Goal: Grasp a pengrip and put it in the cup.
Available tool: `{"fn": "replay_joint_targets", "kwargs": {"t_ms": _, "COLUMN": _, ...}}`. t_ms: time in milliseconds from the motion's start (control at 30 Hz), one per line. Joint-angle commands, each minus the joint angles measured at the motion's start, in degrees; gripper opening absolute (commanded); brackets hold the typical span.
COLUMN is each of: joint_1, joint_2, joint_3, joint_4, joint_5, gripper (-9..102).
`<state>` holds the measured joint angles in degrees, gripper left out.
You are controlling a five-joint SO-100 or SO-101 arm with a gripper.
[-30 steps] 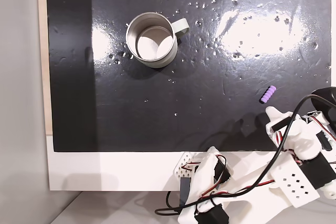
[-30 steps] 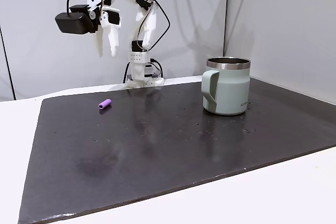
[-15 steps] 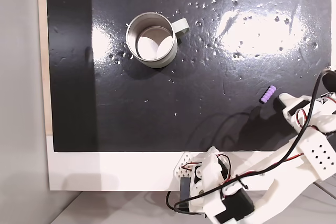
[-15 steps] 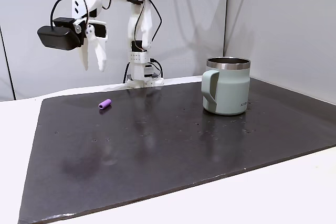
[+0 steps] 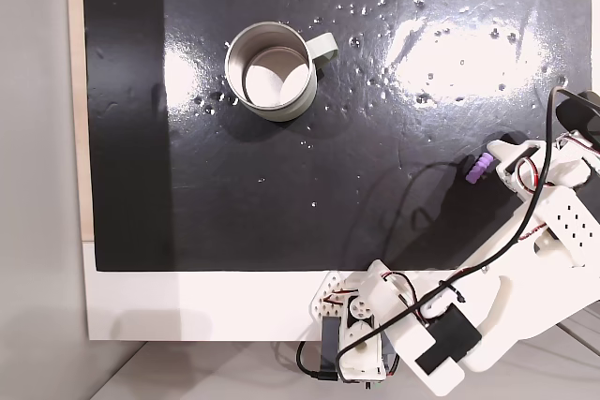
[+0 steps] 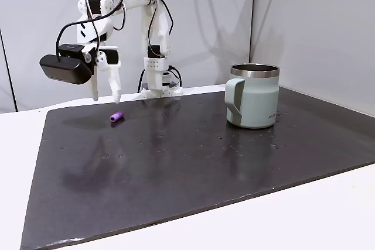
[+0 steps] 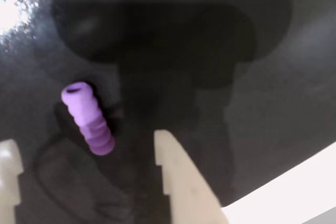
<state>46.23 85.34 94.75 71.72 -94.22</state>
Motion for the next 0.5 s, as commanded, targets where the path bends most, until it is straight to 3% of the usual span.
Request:
{"fn": "replay_joint_targets", "kwargs": {"t_ms": 0, "joint_1": -1.4, "joint_2": -0.6, "joint_3": -3.6, "joint_4": -2.1, "joint_5": 0.9, "gripper": 26}}
{"fn": "replay_joint_targets", "kwargs": {"t_ms": 467, "joint_1": -3.8, "joint_2": -1.8, "joint_3": 6.0, "joint_4": -11.3, "joint_5": 1.5, "gripper": 24}}
